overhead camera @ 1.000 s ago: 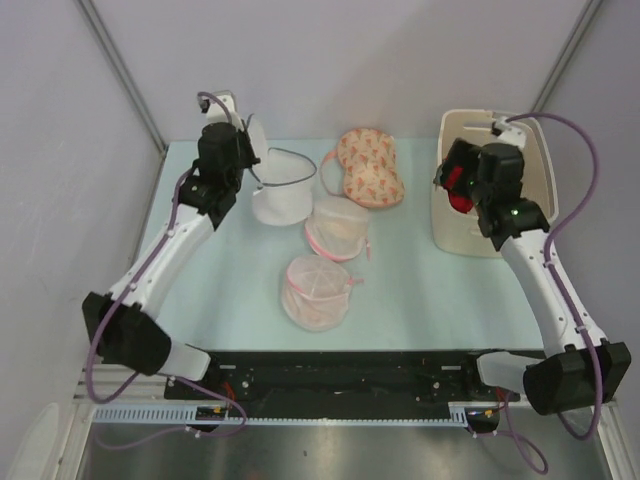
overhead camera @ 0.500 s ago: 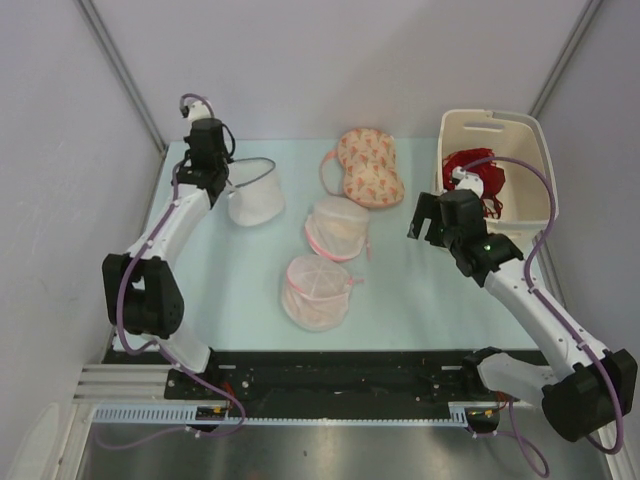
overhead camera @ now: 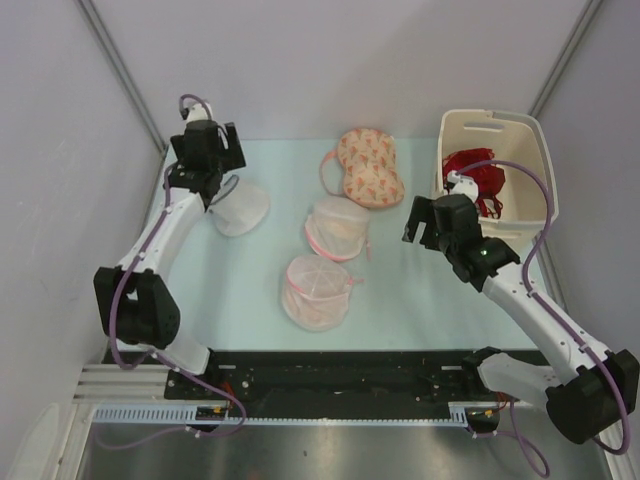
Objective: Unzip the laundry bag and remove the bra
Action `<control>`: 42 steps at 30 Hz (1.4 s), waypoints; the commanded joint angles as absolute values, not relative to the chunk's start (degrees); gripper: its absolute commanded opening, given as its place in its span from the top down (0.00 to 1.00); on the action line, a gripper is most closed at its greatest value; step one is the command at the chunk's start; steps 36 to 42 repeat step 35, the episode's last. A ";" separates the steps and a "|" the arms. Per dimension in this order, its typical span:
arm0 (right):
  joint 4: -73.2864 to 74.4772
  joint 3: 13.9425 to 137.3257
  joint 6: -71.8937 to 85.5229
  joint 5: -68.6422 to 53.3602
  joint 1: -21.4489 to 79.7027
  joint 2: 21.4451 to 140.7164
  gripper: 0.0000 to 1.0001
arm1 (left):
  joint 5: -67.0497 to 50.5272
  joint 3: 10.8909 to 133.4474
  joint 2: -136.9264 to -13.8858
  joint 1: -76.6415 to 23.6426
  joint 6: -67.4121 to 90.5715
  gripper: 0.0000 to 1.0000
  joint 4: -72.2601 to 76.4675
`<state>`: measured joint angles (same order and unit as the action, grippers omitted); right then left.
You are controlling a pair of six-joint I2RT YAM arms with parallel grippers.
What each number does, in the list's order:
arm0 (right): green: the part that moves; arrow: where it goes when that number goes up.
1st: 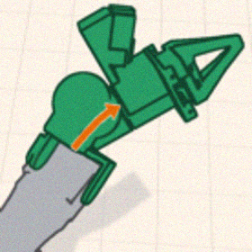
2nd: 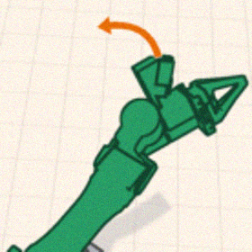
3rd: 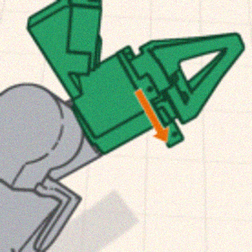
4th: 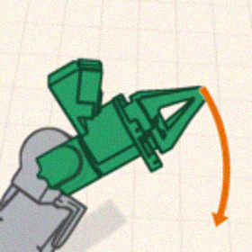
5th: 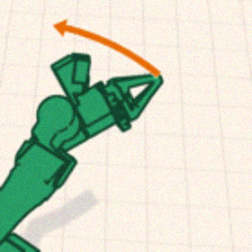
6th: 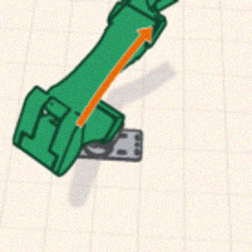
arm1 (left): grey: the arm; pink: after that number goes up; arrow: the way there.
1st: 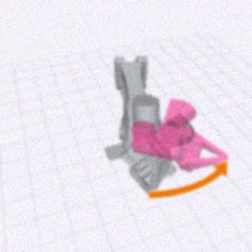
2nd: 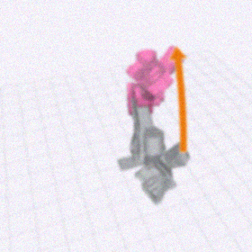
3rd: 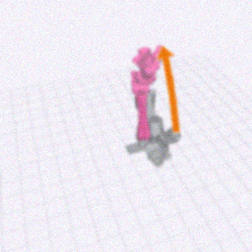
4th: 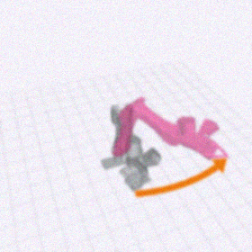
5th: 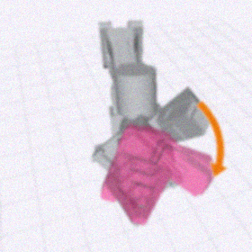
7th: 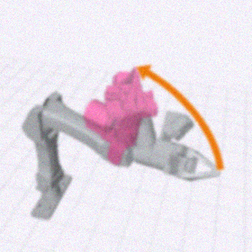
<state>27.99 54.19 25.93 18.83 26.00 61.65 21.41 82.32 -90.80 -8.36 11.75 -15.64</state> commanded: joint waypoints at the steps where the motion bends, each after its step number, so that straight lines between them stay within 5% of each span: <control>1: 27.16 54.23 25.41 23.20 26.72 60.21 0.00 | 17.56 76.30 -79.29 -14.05 13.36 0.00 -20.56; 15: 40.69 61.61 22.50 24.78 26.37 63.37 0.00 | 10.91 55.91 -62.85 -34.00 19.60 0.00 -21.45; 42: 42.36 61.70 25.58 26.19 26.54 62.49 0.00 | 8.62 50.80 -57.48 -34.19 19.34 0.00 -18.63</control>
